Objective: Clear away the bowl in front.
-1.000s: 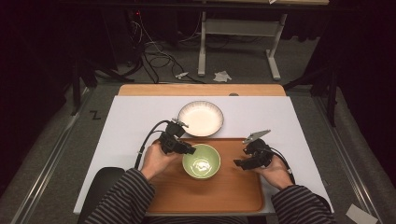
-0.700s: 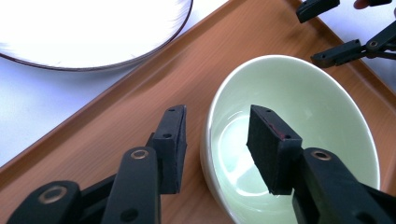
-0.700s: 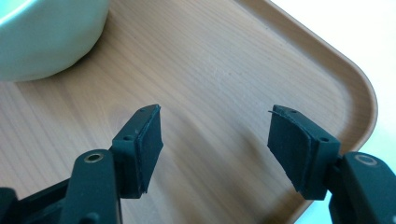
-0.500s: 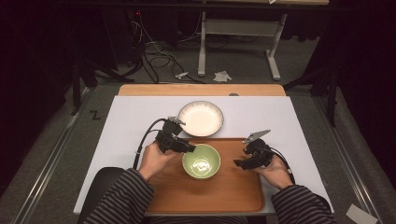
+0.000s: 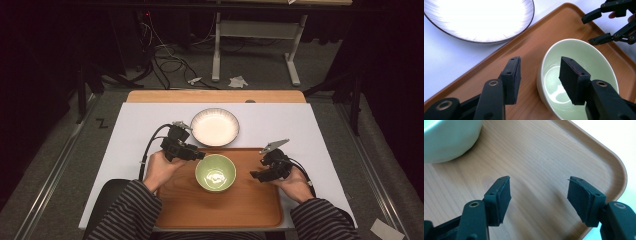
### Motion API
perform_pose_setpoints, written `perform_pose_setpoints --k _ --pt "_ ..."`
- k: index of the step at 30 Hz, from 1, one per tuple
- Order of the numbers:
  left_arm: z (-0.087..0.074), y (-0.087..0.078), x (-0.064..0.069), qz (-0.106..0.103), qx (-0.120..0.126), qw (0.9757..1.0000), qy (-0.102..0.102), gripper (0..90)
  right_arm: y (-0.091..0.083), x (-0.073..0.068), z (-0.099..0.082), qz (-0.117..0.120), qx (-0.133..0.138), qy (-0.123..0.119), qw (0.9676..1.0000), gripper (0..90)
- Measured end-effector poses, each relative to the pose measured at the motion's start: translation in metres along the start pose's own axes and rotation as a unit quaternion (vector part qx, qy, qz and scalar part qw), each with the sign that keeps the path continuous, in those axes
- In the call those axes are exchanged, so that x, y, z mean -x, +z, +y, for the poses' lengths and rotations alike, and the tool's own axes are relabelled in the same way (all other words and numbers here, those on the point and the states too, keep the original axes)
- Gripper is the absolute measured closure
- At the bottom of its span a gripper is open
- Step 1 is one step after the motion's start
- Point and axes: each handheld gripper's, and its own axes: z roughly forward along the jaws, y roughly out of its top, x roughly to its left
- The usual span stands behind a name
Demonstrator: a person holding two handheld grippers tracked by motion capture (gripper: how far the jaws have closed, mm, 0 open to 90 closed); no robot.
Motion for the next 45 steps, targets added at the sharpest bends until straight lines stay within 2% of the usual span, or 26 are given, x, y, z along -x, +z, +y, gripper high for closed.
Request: perform_pose_setpoints --k 12,24,45 --pt "0.005 -0.007 -0.003 0.004 0.009 0.9999 -0.007 51.1 0.001 0.0 0.0 0.002 -0.003 0.0 1.0 36.7" --pt "0.011 -0.012 -0.012 0.011 0.02 0.9997 -0.012 50.8 0.001 0.0 0.0 0.003 -0.003 0.001 1.0 36.7" --pt "0.013 -0.008 -0.031 0.042 0.03 0.9983 -0.027 50.5 0.001 0.001 0.0 0.001 -0.004 -0.003 1.0 36.6"
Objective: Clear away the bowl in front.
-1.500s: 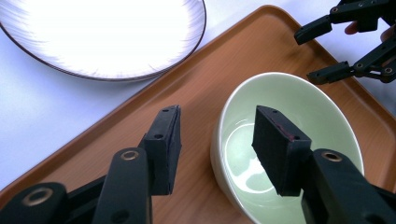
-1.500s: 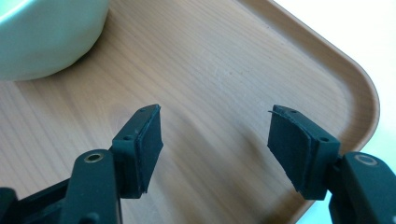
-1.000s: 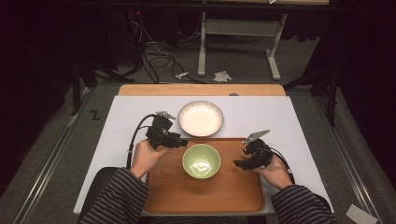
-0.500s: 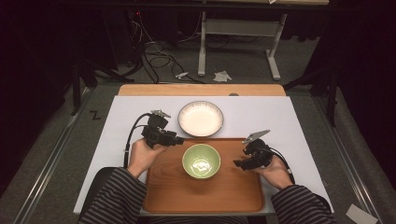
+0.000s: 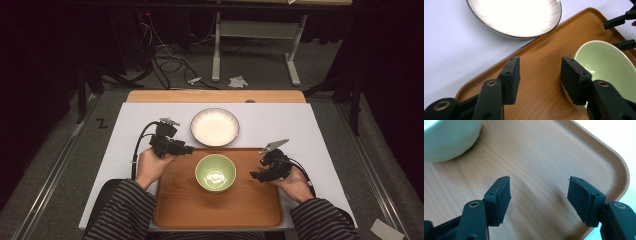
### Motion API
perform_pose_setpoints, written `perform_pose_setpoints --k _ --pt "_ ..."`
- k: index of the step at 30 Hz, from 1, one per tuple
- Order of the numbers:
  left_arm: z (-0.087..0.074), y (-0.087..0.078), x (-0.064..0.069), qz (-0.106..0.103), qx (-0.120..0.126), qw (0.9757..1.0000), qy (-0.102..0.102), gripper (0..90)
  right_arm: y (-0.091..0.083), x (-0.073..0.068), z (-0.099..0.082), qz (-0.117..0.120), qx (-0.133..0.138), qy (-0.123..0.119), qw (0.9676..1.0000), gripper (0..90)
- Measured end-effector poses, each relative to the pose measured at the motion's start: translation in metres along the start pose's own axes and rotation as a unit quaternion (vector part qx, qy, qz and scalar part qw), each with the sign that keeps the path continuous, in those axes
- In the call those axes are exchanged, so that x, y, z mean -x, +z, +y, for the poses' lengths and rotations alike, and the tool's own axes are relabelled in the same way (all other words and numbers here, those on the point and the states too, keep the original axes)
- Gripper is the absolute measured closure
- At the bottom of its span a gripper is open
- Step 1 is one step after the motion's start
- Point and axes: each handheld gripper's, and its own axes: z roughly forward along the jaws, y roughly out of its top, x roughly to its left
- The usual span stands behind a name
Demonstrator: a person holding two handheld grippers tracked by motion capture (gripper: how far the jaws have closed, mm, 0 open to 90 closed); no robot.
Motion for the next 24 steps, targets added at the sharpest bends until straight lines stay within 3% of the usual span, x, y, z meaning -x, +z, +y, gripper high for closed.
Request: perform_pose_setpoints --k 24 --pt "-0.005 0.014 -0.016 0.036 -0.005 0.9993 -0.001 49.9 0.0 -0.001 0.0 0.0 0.0 0.003 1.0 36.6"
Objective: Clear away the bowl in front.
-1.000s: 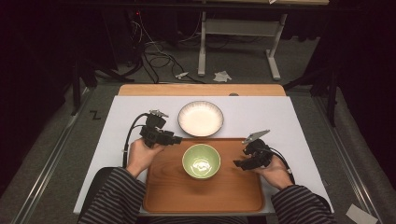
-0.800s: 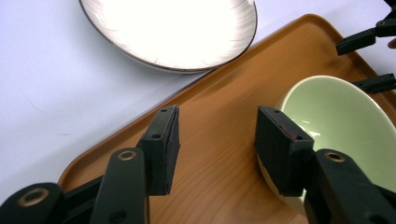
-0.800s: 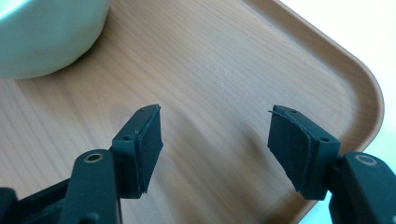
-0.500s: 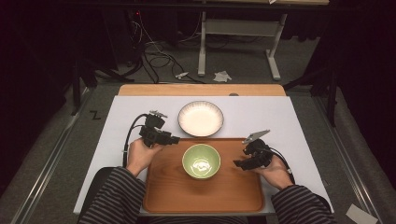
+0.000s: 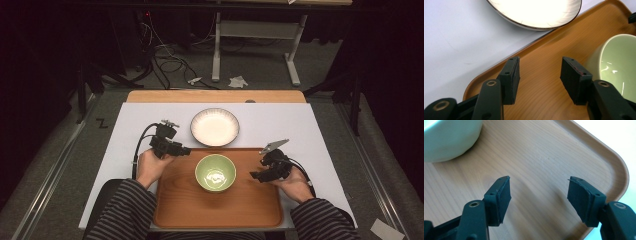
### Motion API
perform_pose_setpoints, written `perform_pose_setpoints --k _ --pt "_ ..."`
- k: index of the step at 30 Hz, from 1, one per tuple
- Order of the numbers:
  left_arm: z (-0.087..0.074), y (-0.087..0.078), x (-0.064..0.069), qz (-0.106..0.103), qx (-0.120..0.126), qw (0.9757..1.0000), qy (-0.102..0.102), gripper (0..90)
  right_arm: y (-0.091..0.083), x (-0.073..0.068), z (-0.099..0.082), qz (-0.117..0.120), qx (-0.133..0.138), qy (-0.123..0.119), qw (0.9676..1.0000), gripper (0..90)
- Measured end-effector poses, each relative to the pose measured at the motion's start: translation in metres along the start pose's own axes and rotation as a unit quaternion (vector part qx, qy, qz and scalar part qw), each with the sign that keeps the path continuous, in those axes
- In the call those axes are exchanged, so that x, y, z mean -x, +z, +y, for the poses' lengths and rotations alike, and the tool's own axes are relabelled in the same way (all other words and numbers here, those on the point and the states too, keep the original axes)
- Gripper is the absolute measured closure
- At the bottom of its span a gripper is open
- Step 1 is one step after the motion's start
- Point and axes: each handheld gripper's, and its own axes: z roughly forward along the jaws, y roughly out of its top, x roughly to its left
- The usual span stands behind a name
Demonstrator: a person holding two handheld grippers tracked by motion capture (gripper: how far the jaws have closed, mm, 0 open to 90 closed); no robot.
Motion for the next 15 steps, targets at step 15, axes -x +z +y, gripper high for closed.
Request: perform_pose_setpoints --k 15 --pt "-0.0064 0.0093 -0.0062 0.016 -0.012 0.9998 0.001 48.8 -0.0003 -0.001 0.0001 0.001 0.001 0.005 1.0 36.6"
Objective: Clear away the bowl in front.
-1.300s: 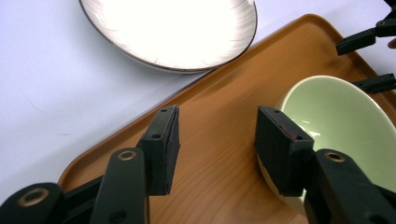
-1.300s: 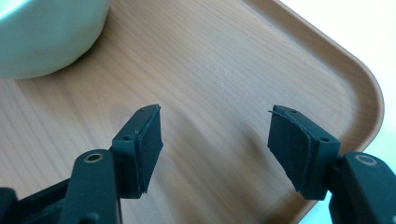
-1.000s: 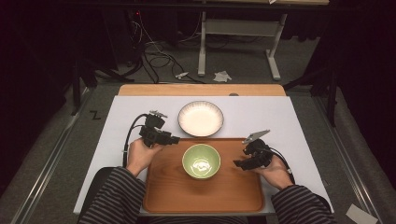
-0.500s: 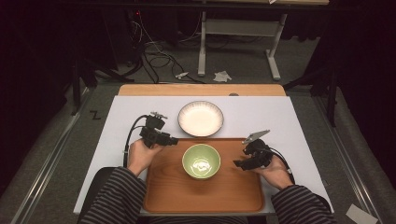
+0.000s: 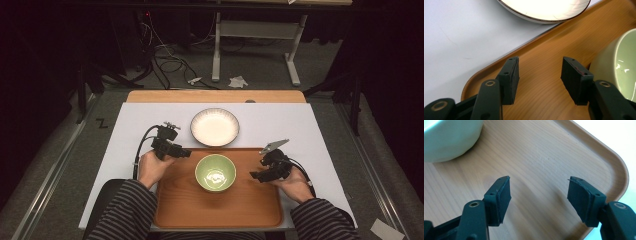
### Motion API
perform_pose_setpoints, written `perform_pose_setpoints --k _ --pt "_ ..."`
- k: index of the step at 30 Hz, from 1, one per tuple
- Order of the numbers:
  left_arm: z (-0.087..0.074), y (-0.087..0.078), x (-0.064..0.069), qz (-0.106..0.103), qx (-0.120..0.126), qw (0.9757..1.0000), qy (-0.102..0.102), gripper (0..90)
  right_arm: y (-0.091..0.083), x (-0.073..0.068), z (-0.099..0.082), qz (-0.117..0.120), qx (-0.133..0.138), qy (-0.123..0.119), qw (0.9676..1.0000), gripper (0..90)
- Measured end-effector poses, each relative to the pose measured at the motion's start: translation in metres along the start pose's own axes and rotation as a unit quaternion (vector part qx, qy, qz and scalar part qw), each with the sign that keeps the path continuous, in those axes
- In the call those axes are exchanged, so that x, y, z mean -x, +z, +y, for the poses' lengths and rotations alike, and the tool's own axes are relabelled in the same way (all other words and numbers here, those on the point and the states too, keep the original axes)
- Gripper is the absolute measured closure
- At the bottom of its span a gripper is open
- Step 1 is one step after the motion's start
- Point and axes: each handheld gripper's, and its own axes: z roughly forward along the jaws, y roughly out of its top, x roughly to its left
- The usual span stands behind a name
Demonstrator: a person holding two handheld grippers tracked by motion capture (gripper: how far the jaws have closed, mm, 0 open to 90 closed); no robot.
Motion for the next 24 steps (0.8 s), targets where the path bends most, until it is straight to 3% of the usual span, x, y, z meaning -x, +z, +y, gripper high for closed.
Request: perform_pose_setpoints --k 24 --pt "-0.0077 0.0058 0.0023 0.002 -0.01 0.9999 0.009 48.1 0.0003 0.0003 -0.0001 0.0 0.0 -0.005 1.0 36.6"
